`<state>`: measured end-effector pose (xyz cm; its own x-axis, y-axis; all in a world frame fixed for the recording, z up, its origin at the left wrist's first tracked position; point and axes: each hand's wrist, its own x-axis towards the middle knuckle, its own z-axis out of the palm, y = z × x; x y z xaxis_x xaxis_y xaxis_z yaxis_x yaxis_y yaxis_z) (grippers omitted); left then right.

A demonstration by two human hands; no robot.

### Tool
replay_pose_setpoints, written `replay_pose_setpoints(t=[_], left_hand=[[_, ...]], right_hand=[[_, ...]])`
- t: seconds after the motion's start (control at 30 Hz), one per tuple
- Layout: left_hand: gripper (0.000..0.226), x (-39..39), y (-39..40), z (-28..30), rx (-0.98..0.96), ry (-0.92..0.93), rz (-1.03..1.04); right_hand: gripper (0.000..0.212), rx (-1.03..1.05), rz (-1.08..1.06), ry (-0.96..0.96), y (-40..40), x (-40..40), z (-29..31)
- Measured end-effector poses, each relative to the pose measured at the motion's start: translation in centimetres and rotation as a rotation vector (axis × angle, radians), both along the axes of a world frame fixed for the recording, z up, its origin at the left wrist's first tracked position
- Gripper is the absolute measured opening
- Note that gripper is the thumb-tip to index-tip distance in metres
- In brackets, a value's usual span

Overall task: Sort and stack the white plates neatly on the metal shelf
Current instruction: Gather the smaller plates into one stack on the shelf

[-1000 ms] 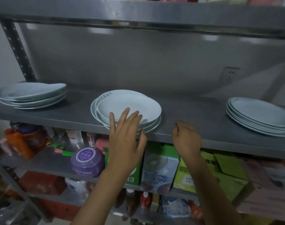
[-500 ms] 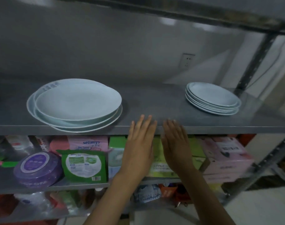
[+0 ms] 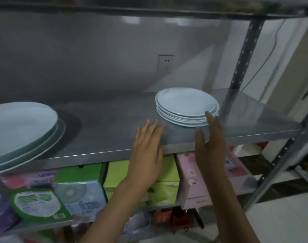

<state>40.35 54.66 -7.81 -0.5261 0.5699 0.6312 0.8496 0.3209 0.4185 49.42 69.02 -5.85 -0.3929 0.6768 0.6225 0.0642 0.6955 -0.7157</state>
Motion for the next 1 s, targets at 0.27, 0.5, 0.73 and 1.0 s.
replay_pose_setpoints(t=[0.27, 0.5, 0.73, 1.0], left_hand=[[0.056, 0.0, 5.6, 0.8, -0.011, -0.087, 0.050], [0.057, -0.7, 5.7, 1.0, 0.016, -0.138, 0.074], [0.051, -0.9, 4.6, 2.0, 0.110, -0.174, 0.043], [0.047, -0.6, 2.5, 3.0, 0.180, -0.217, 0.014]], right_hand=[[0.065, -0.159, 0.107, -0.106, 5.1, -2.9, 1.0], [0.059, -0.140, 0.093, -0.181, 5.9, -4.0, -0.2], [0.036, -0.128, 0.060, -0.090, 5.5, -3.7, 0.1], [0.018, -0.082, 0.024, -0.020, 3.9, -2.7, 1.1]])
